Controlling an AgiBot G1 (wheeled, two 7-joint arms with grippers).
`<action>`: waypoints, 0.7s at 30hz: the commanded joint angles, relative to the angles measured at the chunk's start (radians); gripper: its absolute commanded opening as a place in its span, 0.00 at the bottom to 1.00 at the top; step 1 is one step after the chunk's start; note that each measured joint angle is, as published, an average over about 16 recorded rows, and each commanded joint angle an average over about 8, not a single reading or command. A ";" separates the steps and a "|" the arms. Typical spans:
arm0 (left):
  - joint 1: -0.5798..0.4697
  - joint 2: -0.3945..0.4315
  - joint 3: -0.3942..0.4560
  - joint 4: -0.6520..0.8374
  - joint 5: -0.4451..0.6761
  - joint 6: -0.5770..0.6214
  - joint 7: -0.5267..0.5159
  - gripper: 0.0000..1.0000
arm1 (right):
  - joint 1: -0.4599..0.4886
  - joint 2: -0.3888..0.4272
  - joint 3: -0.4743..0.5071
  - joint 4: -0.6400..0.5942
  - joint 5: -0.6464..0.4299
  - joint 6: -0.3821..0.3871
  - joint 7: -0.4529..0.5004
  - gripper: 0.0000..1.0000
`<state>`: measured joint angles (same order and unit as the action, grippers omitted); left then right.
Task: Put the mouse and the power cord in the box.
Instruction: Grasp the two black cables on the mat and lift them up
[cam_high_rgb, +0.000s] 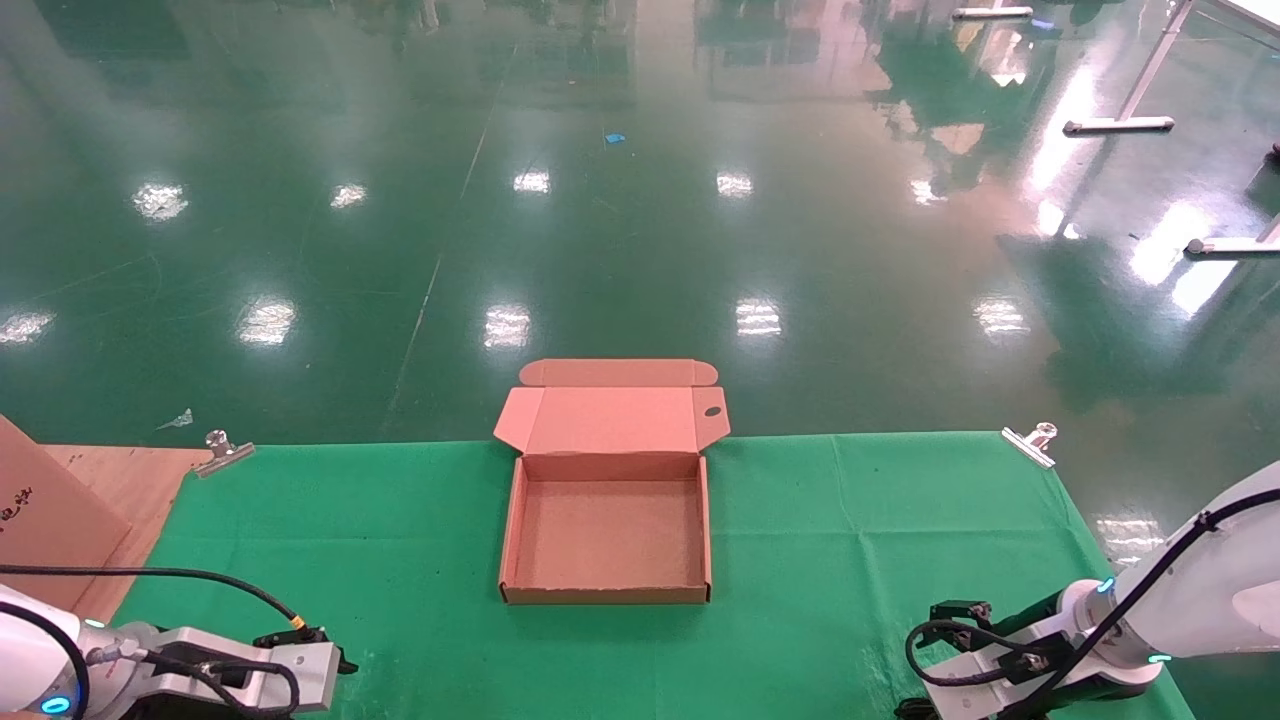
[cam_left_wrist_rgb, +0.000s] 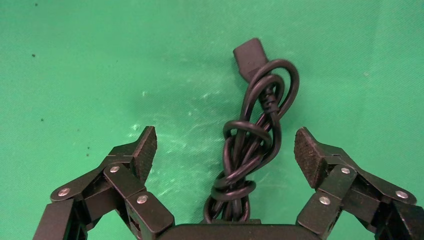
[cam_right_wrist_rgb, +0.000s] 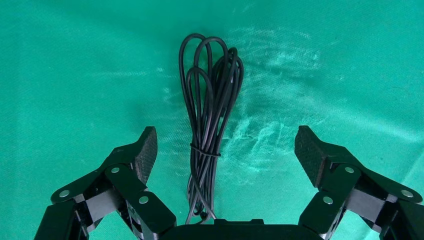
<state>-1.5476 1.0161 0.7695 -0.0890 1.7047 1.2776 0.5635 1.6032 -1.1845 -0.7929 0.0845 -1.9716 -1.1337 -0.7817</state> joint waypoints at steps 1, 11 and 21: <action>-0.002 0.001 -0.001 0.010 -0.002 0.002 0.010 0.00 | 0.005 -0.004 0.002 -0.015 0.003 -0.003 -0.009 0.00; -0.001 -0.004 -0.007 0.046 -0.011 0.012 0.037 0.00 | 0.014 -0.012 0.004 -0.050 0.006 -0.005 -0.039 0.00; 0.003 0.002 -0.009 0.064 -0.014 0.021 0.055 0.00 | 0.024 -0.008 0.007 -0.066 0.011 0.006 -0.056 0.00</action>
<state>-1.5462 1.0197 0.7618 -0.0265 1.6929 1.2976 0.6178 1.6258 -1.1937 -0.7854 0.0194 -1.9604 -1.1303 -0.8375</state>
